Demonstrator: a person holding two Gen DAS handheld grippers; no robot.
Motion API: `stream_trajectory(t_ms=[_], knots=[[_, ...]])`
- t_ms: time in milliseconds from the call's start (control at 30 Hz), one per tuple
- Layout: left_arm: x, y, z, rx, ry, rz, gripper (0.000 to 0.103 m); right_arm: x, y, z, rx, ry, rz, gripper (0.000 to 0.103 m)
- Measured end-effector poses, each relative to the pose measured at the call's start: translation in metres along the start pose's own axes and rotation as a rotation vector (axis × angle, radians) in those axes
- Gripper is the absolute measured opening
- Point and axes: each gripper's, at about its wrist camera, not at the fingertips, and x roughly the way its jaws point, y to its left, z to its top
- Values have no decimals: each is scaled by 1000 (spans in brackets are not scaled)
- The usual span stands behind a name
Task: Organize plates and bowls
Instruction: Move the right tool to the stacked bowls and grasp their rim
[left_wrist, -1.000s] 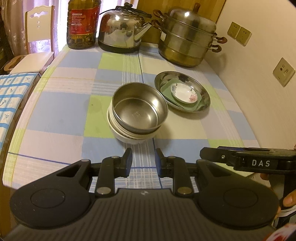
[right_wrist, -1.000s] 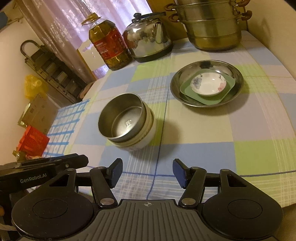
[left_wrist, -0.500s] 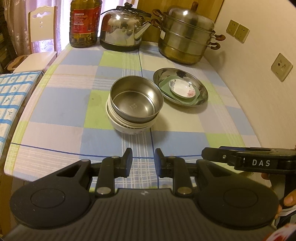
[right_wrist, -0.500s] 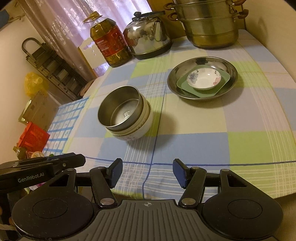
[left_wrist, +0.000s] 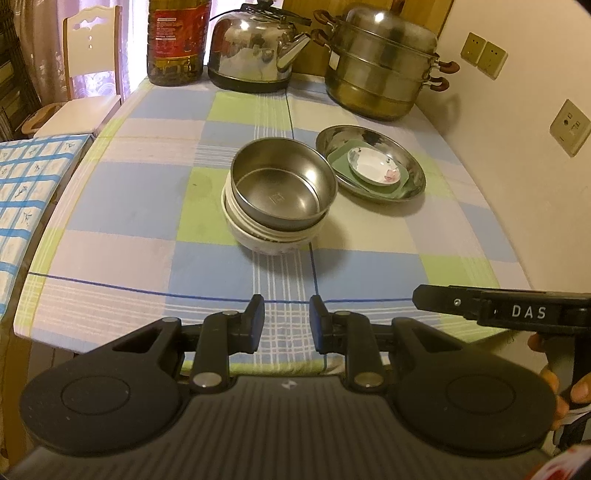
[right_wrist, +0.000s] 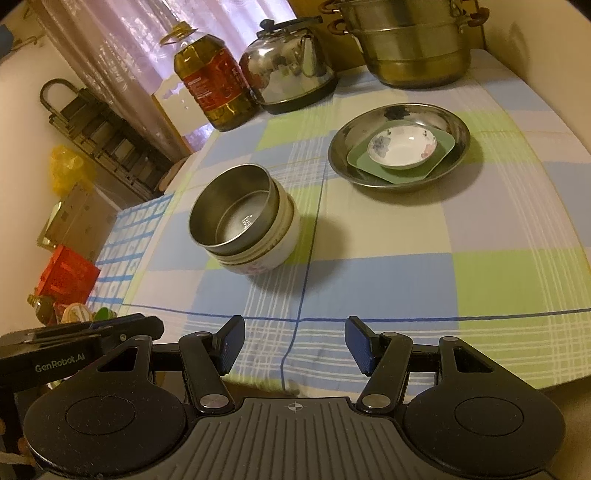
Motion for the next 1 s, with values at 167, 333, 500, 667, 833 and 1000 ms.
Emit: stream_trajectory(t_ms=[167,333,500,667,833,1000], knots=[[5,9,8,16,-40,7,23,7,-1,8,9,-26,-19,60],[14,19,24,44,-94,25,22,16,0,22,-11,-81,-22,41],[26,27,44,53,-127,19,20,30,8,42,-52,-131,24,16],[40,31,60,80,-144,23,14,47,22,57,-132,-186,49,6],[58,31,71,105,-134,28,11,69,29,66,-192,-206,66,2],[69,34,74,107,-113,29,8,87,22,69,-192,-185,72,2]])
